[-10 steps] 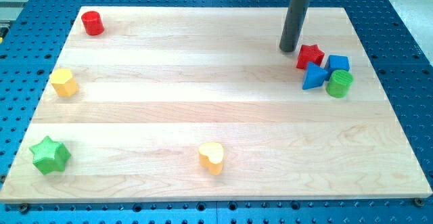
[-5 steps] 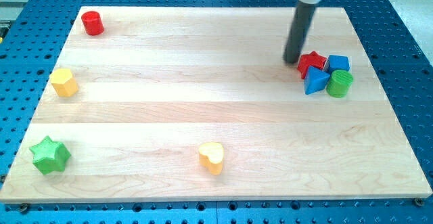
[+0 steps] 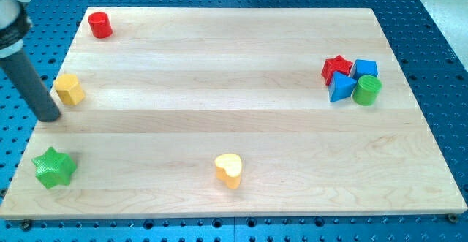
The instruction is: Move hexagon on center right side of the board
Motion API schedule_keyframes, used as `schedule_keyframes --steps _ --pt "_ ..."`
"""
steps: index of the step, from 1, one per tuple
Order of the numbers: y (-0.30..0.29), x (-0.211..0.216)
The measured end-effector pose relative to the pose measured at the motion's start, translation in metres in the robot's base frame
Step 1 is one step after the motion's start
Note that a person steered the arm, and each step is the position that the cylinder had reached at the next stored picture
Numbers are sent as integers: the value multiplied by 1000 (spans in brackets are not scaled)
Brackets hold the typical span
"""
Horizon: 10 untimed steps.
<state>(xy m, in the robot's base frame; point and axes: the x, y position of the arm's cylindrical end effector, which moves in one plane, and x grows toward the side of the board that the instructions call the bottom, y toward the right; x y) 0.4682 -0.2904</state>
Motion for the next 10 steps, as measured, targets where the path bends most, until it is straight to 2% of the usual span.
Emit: schedule_keyframes --steps 2,4,5,6,7,9,10 --pt "-14 -7" --pt "8 -56" --pt "75 -43" --pt "50 -29" --pt "119 -6" --pt "268 -22" --pt "268 -31"
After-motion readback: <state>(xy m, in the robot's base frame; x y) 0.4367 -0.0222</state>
